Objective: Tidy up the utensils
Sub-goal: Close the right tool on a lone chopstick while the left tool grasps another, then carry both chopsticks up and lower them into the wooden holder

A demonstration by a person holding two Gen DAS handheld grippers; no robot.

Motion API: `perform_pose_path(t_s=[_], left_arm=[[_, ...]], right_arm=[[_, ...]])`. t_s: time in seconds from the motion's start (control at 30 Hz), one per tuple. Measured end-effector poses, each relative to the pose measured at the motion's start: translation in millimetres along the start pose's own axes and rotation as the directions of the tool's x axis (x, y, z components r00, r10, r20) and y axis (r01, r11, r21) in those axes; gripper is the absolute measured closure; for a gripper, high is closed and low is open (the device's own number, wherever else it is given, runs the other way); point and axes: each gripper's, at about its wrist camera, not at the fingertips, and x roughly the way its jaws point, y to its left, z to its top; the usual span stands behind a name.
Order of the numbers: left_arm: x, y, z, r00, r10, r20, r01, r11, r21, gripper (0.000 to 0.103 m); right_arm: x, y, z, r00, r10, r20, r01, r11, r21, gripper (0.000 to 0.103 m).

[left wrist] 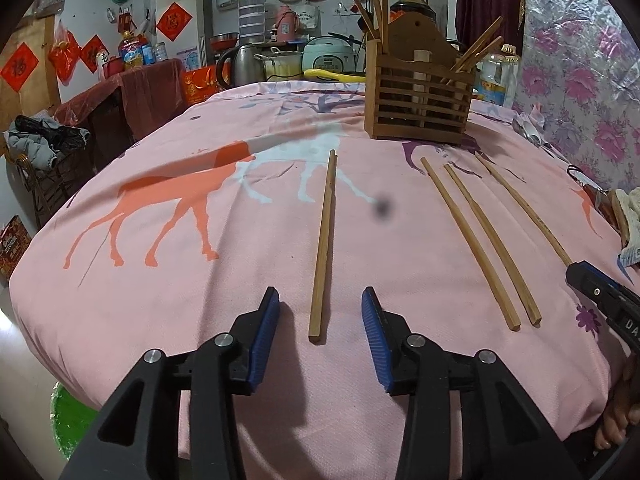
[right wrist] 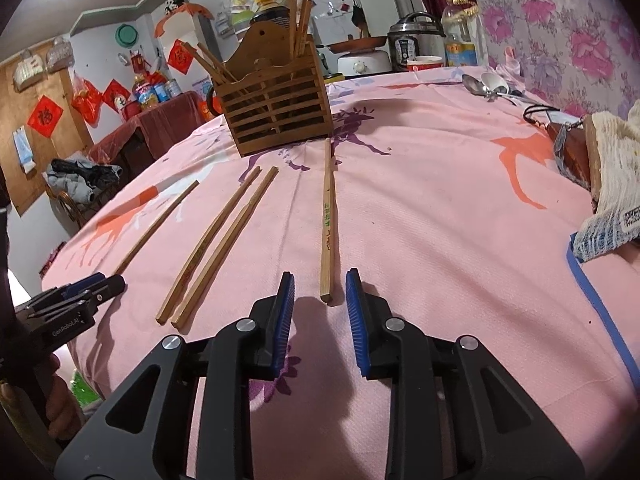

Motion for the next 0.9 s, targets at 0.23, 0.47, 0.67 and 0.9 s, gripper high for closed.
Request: perform_pose_path(t_s=[0.23,0.47,0.67,0.9], left_arm=[[-1,3,0,1.000,-0.007,0.002,0.007,1.000,-0.011,0.067],[-3,5,2,0.999,-0.052,-0.014,0.051,0.998,-0.024,0.097],[-16,-4,3,0.998,-0.058,0.003,0.058,0.998,-0.001,0.097],[-50,-8,17,0.996,-0.057,0.069,0.057,0.998,0.009,0.097]], right_arm=[[2,8,0,0.999,-0.048,-0.001,0.048,0.996,-0.073,0.095],[0,7,-1,0.999,-0.034,0.001,0.034,0.997,-0.064,0.096],[-11,13,0,0.999,-0.031,0.039,0.034,0.995,-0.090,0.096],[-35,17,11,0.993,-0.013,0.115,0.025,0.994,-0.103,0.096]])
